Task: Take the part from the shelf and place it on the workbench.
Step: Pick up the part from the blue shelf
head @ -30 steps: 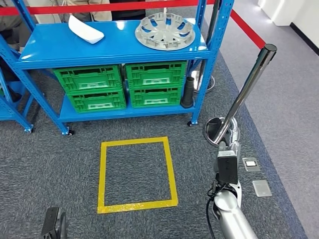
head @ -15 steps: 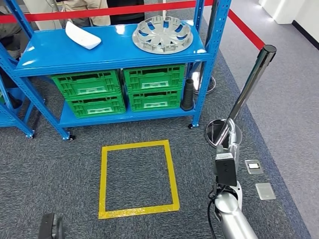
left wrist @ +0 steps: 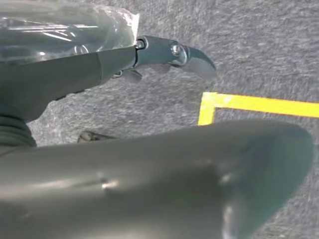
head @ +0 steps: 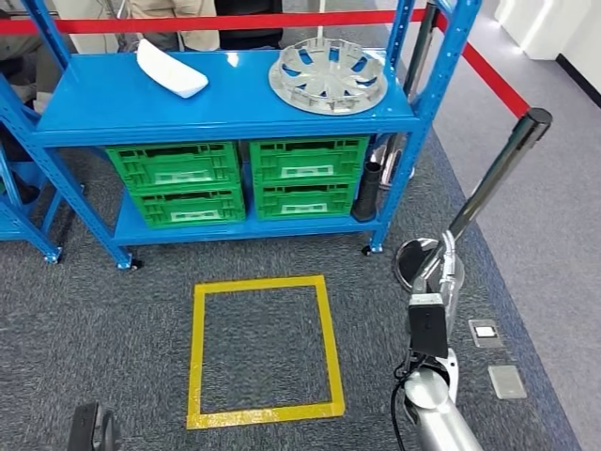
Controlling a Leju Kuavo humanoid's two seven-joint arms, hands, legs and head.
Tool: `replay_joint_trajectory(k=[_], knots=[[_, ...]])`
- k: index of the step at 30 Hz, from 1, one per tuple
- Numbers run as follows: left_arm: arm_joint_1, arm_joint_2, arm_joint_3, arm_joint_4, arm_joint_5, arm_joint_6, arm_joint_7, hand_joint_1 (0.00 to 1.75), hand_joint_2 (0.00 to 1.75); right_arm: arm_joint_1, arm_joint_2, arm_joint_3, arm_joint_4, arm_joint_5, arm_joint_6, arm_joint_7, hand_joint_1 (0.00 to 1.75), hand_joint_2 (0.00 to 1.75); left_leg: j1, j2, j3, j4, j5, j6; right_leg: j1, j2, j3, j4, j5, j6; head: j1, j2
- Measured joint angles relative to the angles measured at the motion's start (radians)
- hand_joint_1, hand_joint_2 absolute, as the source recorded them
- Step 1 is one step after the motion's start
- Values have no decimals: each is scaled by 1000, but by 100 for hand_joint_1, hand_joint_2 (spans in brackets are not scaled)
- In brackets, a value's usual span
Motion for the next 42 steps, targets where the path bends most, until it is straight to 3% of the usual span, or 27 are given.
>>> replay_joint_trajectory(k=[2, 4, 5, 6, 8, 9, 10, 13, 15, 16, 18, 19, 20, 21, 24, 25, 26, 28, 30, 32, 34, 35, 36, 38, 39, 40, 42], knots=[[-6, -1, -1, 0, -7, 0, 10, 0, 0, 24, -1, -7, -16, 1, -1, 5, 0, 0, -4, -6, 21, -5, -16, 8, 2, 1, -94, 126, -46, -3, 2, 0], [-8, -2, -2, 0, -13, -1, 18, 0, 0, 46, -1, -16, -34, 4, -2, 7, 0, 0, -11, -14, 51, -6, -39, 12, 6, 2, -156, 164, -69, -12, 4, 0], [-8, -3, -2, 0, -15, -1, 19, 0, 0, 53, -1, -20, -43, 6, -2, 9, 0, 0, -16, -18, 71, -7, -53, 12, 10, 3, -166, 136, -51, -20, 5, 0], [-8, -4, -2, -1, -18, -2, 20, 0, 0, 59, -1, -25, -51, 9, -2, 11, 0, 0, -20, -20, 93, -9, -68, 13, 16, 5, -167, 85, -7, -32, 6, 0], [-8, -12, -3, 1, -24, -6, 19, 0, 0, 72, -3, -35, -61, 14, -1, 19, 0, 0, -26, -24, 129, -15, -97, 11, 32, 18, -164, -22, 117, -58, 4, 0], [-9, -16, -4, 1, -28, -8, 18, 0, 0, 79, -5, -40, -65, 16, 2, 24, 0, 0, -26, -25, 141, -21, -109, 7, 39, 23, -161, -52, 157, -64, 2, 0], [-11, -19, -6, 2, -30, -11, 16, 0, 0, 84, -7, -44, -70, 16, 6, 29, 0, 0, -26, -26, 151, -24, -116, 3, 43, 27, -156, -68, 173, -66, 0, 0], [-18, -27, -10, -1, -33, -15, 8, 0, 0, 85, -11, -52, -86, 15, 22, 43, 0, 0, -27, -21, 151, 15, -94, -13, 36, 27, -111, -99, 148, -68, -3, 0], [-20, -30, -11, -2, -29, -14, 4, 0, 0, 88, -12, -54, -89, 11, 28, 51, 0, 0, -26, -11, 92, 120, -84, -26, 27, 24, -65, -124, 133, -70, -9, 0], [-20, -31, -11, -2, -25, -13, 2, 0, 0, 90, -13, -54, -89, 7, 29, 54, 0, 0, -23, -6, 48, 179, -100, -33, 24, 22, -44, -133, 122, -70, -12, 0], [-19, -32, -10, -2, -19, -13, 1, 0, 0, 91, -14, -56, -89, -8, 29, 60, 0, 0, -15, -3, -31, 246, -164, -46, 16, 21, -3, -143, 97, -66, -13, 0], [-18, -32, -10, -2, -18, -13, 1, 0, 0, 89, -14, -58, -89, -15, 26, 60, 0, 0, -12, -2, -56, 244, -187, -52, 12, 20, 18, -145, 82, -63, -13, 0], [-18, -33, -10, -2, -18, -13, 1, 0, 0, 86, -14, -59, -88, -22, 21, 60, 0, 0, -8, 0, -69, 217, -187, -57, 7, 20, 40, -146, 66, -59, -14, 0], [-18, -33, -10, -2, -20, -13, 1, 0, 0, 81, -14, -61, -87, -32, 17, 58, 0, 0, -5, 3, -74, 170, -151, -61, 3, 19, 62, -146, 49, -54, -14, 0], [-20, -35, -10, 2, -24, -13, 4, 0, 0, 67, -15, -67, -80, -63, 5, 46, 0, 0, 0, 19, -81, 31, 38, -55, -2, 20, 110, -147, 4, -32, -16, 0], [-21, -35, -10, 2, -25, -12, 5, 0, 0, 63, -15, -70, -79, -68, 2, 43, 0, 0, -2, 21, -82, 17, 65, -47, -2, 20, 117, -148, -3, -23, -17, 0], [-25, -36, -10, 1, -26, -11, 4, 0, 0, 57, -15, -71, -79, -70, 0, 40, 0, 0, -5, 20, -80, 18, 58, -38, -2, 20, 121, -150, -5, -15, -17, 0], [-32, -37, -10, -2, -27, -7, 2, 0, 0, 42, -17, -72, -80, -61, -1, 41, 0, 0, -2, 14, -64, 12, 51, -23, -3, 18, 113, -123, 6, -1, -16, 0], [-38, -38, -10, -2, -28, 0, -2, 0, 0, 27, -22, -69, -79, -47, 5, 52, 0, 0, 1, 11, -42, 2, 41, -11, -3, 16, 54, -25, 8, 5, -12, 0], [-40, -39, -9, -2, -27, 1, -5, 0, 0, 20, -29, -68, -77, -42, 13, 59, 0, 0, 0, 10, -21, -3, 26, -3, -2, 15, -37, 98, -37, 6, -6, 0], [-40, -41, -9, -2, -28, 0, -7, 0, 0, 19, -33, -72, -77, -42, 11, 57, 0, 0, -3, 6, 4, -3, 5, 0, 0, 15, -103, 147, -85, 5, -3, 0], [-40, -44, -9, -2, -30, 0, -6, 0, 0, 20, -34, -74, -77, -42, 6, 55, 0, 0, -4, 3, 19, -3, -6, -1, 0, 15, -116, 130, -77, 3, -2, 0], [-40, -46, -9, -3, -32, 1, -5, 0, 0, 22, -35, -78, -78, -41, 0, 54, 0, 0, -5, 1, 36, -3, -17, -1, 2, 15, -117, 85, -40, -1, 0, 0], [-42, -50, -9, -2, -37, 1, -4, 0, 0, 27, -37, -86, -81, -39, -12, 52, 0, 0, -8, -2, 64, -3, -39, -7, 8, 15, -102, -27, 70, -12, 0, 0], [-44, -52, -9, -2, -38, 1, -3, 0, 0, 30, -38, -89, -83, -38, -16, 52, 0, 0, -8, -4, 73, -3, -49, -12, 11, 15, -97, -62, 100, -18, 1, 0], [-45, -53, -9, -2, -39, 1, -2, 0, 0, 34, -40, -92, -86, -37, -20, 51, 0, 0, -9, -4, 77, -6, -56, -19, 15, 15, -96, -81, 118, -23, 1, 0], [-48, -53, -9, -3, -42, 0, -1, 0, 0, 40, -42, -97, -98, -35, -25, 50, 0, 0, -9, -6, 87, -3, -58, -34, 17, 15, -90, -88, 119, -33, 2, 0]])
